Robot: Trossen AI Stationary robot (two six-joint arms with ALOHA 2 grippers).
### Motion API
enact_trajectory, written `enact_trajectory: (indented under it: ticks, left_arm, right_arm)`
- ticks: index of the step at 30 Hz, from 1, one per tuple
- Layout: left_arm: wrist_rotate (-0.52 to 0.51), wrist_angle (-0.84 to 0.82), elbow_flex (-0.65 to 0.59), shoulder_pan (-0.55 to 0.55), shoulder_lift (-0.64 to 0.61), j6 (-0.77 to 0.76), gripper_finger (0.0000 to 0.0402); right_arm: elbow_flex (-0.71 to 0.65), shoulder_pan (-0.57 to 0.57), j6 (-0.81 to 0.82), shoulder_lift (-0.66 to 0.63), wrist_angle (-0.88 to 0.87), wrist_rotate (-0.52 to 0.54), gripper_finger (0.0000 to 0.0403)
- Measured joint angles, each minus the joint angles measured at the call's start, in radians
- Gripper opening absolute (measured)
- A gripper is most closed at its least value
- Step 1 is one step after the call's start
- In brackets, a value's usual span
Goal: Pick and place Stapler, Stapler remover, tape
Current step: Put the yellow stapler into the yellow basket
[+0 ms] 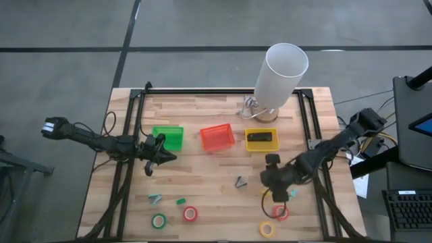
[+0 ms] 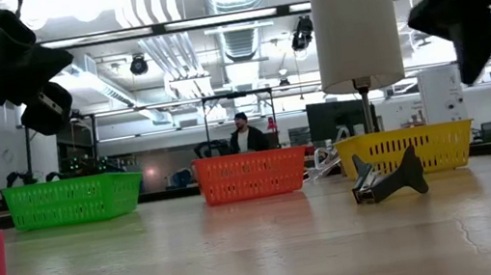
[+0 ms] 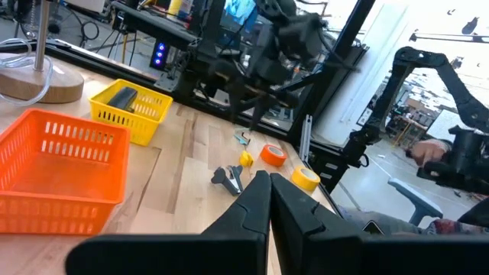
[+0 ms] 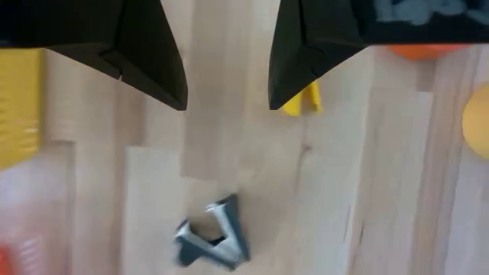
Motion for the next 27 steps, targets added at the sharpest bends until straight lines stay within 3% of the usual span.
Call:
enact_trajectory:
  ticks: [12,27]
  left_arm:
    - [0.0,0.0,0.0,0.0,0.0,0.0,0.001]
    - [0.0,-0.008,0.0,0.0,0.0,0.0,0.001]
  right_arm:
    - [0.007,0.064,0.064,0.186,0.01,-0.008,0.0163]
    - [0.063,0.066,0.063,0.219,0.019,-0.033,0.0123]
